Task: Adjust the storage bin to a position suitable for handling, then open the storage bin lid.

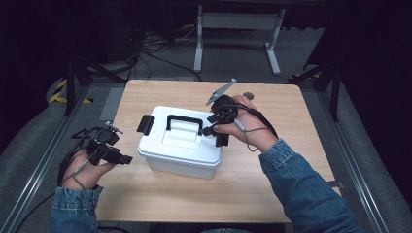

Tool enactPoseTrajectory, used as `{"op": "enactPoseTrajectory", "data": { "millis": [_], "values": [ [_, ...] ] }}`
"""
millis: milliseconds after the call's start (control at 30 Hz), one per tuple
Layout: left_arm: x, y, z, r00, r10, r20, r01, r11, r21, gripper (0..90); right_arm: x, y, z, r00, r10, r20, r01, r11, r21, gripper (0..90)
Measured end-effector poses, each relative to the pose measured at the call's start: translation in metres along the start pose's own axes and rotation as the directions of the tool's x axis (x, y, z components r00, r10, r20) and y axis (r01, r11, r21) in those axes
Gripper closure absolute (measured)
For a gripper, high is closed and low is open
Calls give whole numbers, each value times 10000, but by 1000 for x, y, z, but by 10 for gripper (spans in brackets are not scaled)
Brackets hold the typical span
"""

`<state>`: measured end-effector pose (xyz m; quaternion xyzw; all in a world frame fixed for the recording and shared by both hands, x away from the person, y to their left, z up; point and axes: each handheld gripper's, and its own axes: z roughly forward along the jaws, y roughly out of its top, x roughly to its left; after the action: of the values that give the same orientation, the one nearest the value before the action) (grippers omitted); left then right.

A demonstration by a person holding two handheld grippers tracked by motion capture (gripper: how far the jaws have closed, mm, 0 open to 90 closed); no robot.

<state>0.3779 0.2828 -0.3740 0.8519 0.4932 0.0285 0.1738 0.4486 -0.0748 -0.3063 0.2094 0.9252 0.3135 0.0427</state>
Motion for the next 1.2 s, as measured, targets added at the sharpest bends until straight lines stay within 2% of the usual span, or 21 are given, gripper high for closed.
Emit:
{"op": "enactPoseTrajectory", "data": {
  "millis": [167,433,600,633,667,700,767,867,900,967,1133,1200],
  "values": [
    [0,1,0,10000,84,9,-84,10000,-5,390,0,11,10,9999,-65,-117,64,10000,-34,463],
    [1,0,1,10000,91,19,-91,10000,-10,390,2,17,19,9996,-238,-154,239,9997,68,493],
    [-1,0,-1,9999,133,12,-133,9999,-73,390,7,20,24,9988,-443,-186,446,9989,159,552],
    [-1,0,-1,9999,138,50,-138,9999,-68,390,8,21,25,9984,-544,-179,548,9982,238,591],
    [-2,0,-1,9998,180,25,-180,9998,-63,390,8,21,25,9984,-544,-179,548,9982,238,591],
    [-2,0,0,9999,152,46,-152,9999,-48,390,9,22,27,9974,-709,-94,711,9969,334,647],
    [-2,-1,0,9998,181,51,-181,9998,-18,390,10,22,27,9968,-790,-90,793,9962,353,665],
    [0,-3,-1,10000,84,5,-84,10000,-46,390,12,23,29,9954,-855,-425,868,9957,314,707],
    [-1,-4,-2,10000,-7,49,8,10000,-98,390,14,24,30,9934,-1036,-484,1053,9938,347,755],
    [0,-4,-2,10000,54,51,-54,9999,-102,391,15,25,30,9918,-1149,-557,1174,9921,445,804],
    [-1,-5,-2,9999,122,-17,-122,9999,-111,392,16,26,30,9860,-1576,-547,1603,9859,478,826],
    [-1,-5,-3,9997,230,8,-230,9994,-262,395,15,26,29,9825,-1764,-606,1794,9826,484,833]
  ]
}}
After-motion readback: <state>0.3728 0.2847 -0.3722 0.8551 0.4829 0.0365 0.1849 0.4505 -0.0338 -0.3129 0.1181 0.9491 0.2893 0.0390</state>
